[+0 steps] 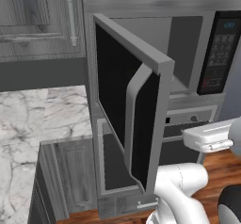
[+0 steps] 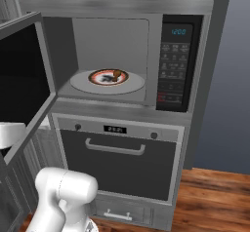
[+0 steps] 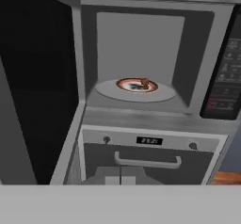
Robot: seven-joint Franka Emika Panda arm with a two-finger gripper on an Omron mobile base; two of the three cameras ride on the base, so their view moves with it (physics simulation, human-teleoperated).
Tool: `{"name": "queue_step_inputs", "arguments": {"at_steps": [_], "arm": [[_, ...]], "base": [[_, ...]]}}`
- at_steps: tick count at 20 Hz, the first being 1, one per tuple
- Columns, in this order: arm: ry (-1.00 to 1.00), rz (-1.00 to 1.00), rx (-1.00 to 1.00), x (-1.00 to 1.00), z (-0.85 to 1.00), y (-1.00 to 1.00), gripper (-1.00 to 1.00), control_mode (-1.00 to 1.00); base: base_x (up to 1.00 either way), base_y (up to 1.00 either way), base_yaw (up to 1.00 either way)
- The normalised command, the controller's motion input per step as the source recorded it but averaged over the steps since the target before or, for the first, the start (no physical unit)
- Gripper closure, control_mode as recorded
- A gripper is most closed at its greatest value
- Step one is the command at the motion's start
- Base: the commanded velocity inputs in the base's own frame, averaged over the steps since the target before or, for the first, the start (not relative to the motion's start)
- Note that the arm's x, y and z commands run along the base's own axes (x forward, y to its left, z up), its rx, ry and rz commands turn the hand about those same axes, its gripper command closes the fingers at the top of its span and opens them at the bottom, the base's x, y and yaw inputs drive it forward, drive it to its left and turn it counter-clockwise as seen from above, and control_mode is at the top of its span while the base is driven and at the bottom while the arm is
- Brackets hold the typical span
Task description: Transport the chicken drumstick from the fridge to the microwave and turn on the microwave.
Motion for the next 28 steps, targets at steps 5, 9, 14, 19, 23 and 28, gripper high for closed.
{"name": "queue_step_inputs", "arguments": {"at_steps": [5, 9, 14, 19, 23, 28], "arm": [[-0.07, 0.00, -0.01, -0.14, 0.00, 0.19, 1.00, -1.00], [-0.25, 0.00, -0.07, 0.00, -0.08, 0.30, 1.00, -1.00], [-0.19, -0.01, -0.08, 0.00, -0.08, 0.35, 1.00, -1.00], [-0.18, -0.03, -0.08, 0.00, -0.10, 0.40, 1.00, -1.00], [-0.21, -0.06, -0.08, 0.00, -0.09, 0.35, 1.00, -1.00], [-0.18, -0.08, -0.07, 0.08, -0.09, 0.32, 1.00, -1.00]], "base": [[0.00, 0.00, 0.00], [0.00, 0.00, 0.00], [0.00, 0.00, 0.00], [0.00, 0.00, 0.00], [0.00, 0.00, 0.00], [0.00, 0.00, 0.00]]}}
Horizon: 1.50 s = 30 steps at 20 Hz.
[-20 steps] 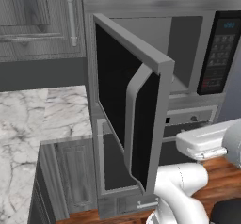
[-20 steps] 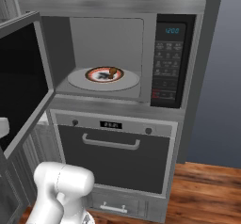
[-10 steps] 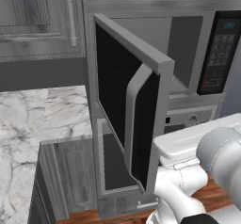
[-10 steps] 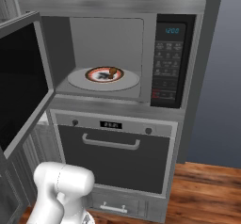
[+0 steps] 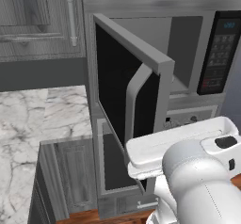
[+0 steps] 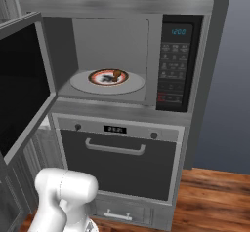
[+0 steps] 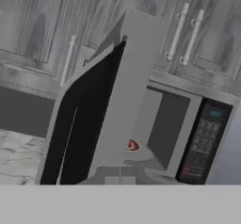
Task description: Transport the chicken drumstick from the fridge to the microwave and turn on the microwave.
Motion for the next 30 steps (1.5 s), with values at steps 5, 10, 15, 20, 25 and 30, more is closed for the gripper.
{"name": "queue_step_inputs", "arguments": {"at_steps": [5, 10, 15, 20, 25, 30], "arm": [[-0.10, -0.09, -0.05, 0.33, -0.16, 0.32, 1.00, -1.00], [-0.05, -0.09, -0.04, 0.48, -0.20, 0.30, 1.00, -1.00], [-0.07, -0.09, -0.07, 0.28, -0.30, 0.48, 1.00, -1.00], [-0.05, -0.10, -0.05, 0.24, -0.24, 0.43, 1.00, -1.00], [-0.01, -0.11, -0.02, 0.43, -0.18, 0.31, 1.00, -1.00], [0.00, -0.13, -0.01, 0.58, -0.20, 0.23, 1.00, -1.00]], "base": [[0.00, 0.00, 0.00], [0.00, 0.00, 0.00], [0.00, 0.00, 0.00], [0.00, 0.00, 0.00], [0.00, 0.00, 0.00], [0.00, 0.00, 0.00]]}}
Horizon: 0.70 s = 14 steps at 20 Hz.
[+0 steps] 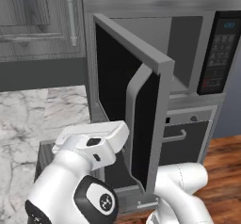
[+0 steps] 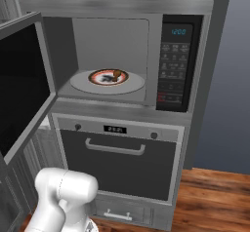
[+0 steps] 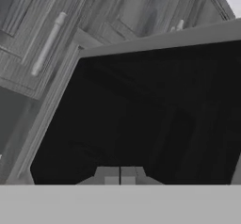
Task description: Transport the chicken drumstick from the fridge to the microwave and turn on the microwave.
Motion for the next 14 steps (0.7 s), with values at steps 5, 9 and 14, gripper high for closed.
{"name": "queue_step_inputs", "arguments": {"at_steps": [5, 9, 14], "arm": [[0.00, -0.12, 0.00, 0.62, -0.19, 0.18, 1.00, -1.00], [0.00, -0.05, 0.00, 0.68, -0.03, 0.01, 1.00, -1.00], [0.00, 0.00, 0.00, 0.55, 0.00, -0.08, 1.00, -1.00]], "base": [[0.00, 0.00, 0.00], [0.00, 0.00, 0.00], [0.00, 0.00, 0.00]]}}
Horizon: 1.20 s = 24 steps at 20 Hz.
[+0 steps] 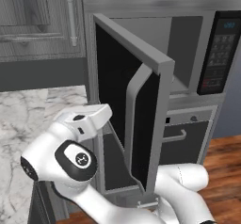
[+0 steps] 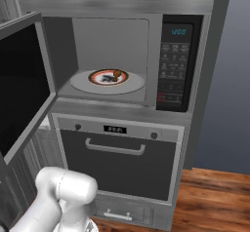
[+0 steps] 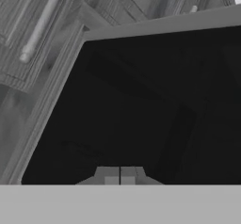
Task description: Transport the chicken drumstick from the fridge to the microwave and turn on the microwave.
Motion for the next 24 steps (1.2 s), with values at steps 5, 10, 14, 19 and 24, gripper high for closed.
{"name": "queue_step_inputs", "arguments": {"at_steps": [5, 10, 14, 19, 24], "arm": [[0.06, 0.00, 0.00, 0.25, 0.00, -0.49, 1.00, -1.00], [0.07, 0.00, 0.00, 0.21, 0.00, -0.66, 1.00, -1.00], [0.05, 0.00, 0.00, 0.16, 0.00, -0.67, 1.00, -1.00], [0.06, 0.00, 0.00, 0.21, 0.00, -0.71, 1.00, -1.00], [0.04, 0.00, 0.01, 0.17, 0.00, -0.53, 1.00, -1.00]], "base": [[0.00, 0.00, 0.00], [0.00, 0.00, 0.00], [0.00, 0.00, 0.00], [0.00, 0.00, 0.00], [0.00, 0.00, 0.00]]}}
